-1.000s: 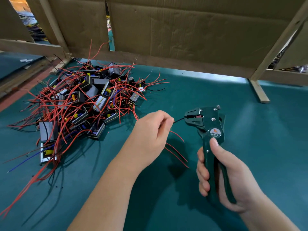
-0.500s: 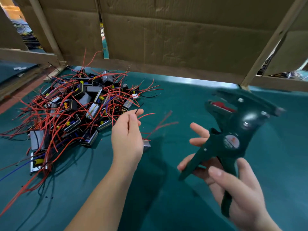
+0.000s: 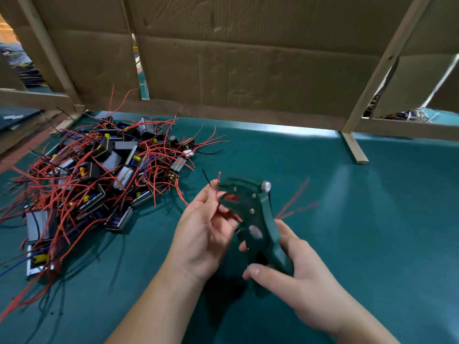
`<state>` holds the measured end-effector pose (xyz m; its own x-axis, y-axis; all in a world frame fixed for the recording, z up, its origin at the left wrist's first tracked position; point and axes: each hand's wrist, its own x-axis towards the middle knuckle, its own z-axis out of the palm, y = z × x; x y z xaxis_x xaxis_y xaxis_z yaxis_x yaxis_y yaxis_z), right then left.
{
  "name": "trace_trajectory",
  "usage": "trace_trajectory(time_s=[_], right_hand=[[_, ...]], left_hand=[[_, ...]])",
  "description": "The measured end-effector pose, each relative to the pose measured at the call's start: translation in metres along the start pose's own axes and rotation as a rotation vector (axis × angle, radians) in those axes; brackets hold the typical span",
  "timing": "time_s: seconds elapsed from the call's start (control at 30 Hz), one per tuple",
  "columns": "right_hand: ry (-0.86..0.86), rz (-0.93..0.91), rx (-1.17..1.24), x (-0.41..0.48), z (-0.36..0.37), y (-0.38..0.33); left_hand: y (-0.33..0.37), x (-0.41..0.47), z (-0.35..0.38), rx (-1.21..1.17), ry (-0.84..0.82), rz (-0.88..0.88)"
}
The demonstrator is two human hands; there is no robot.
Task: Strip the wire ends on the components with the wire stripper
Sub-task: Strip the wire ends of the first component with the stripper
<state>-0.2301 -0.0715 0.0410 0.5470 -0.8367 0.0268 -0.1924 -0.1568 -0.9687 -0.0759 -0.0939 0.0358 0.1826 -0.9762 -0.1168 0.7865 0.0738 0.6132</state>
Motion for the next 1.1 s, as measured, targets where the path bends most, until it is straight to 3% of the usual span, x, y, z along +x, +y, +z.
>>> trace_trajectory(time_s=[0.07,0.2,0.27,0.4,0.5,0.57,0.63,0.7,0.73,0.83,0.9,1.03,1.1], right_hand=[[0.121,0.051,0.114,0.001,-0.002,0.003],[0.451,0.121,0.276,0.008,-0.024,0.010],[0.607,0.127,0.276,0.011,-0.042,0.011],[0.782,0.123,0.199,0.012,-0.071,0.012],[0.758,0.137,0.189,0.009,-0.082,0.017],[0.739,0.133,0.240,0.009,-0.086,0.024],[0.722,0.109,0.291,0.010,-0.086,0.029],[0.686,0.093,0.309,0.011,-0.083,0.030],[0.665,0.082,0.322,0.011,-0.081,0.031],[0.604,0.077,0.368,0.011,-0.073,0.029],[0.563,0.096,0.392,0.011,-0.068,0.028],[0.513,0.089,0.412,0.012,-0.061,0.029],[0.488,0.077,0.438,0.012,-0.058,0.029]], left_hand=[[-0.002,-0.001,-0.004,0.152,0.003,0.102],[0.008,0.001,-0.019,1.032,0.196,0.766],[0.018,0.002,-0.029,1.271,0.354,0.973],[0.033,0.006,-0.039,1.563,0.693,0.823],[0.039,0.006,-0.046,1.752,0.744,0.728],[0.044,0.004,-0.043,1.739,0.641,0.838],[0.041,0.000,-0.035,1.682,0.422,1.011],[0.031,-0.005,-0.026,1.676,0.278,1.064],[0.026,-0.006,-0.024,1.709,0.276,1.003],[0.013,-0.006,-0.030,2.006,0.438,0.529],[0.011,-0.002,-0.040,2.131,0.476,0.339],[0.013,0.011,-0.049,2.036,0.447,0.274],[0.016,0.018,-0.051,1.841,0.385,0.287]])
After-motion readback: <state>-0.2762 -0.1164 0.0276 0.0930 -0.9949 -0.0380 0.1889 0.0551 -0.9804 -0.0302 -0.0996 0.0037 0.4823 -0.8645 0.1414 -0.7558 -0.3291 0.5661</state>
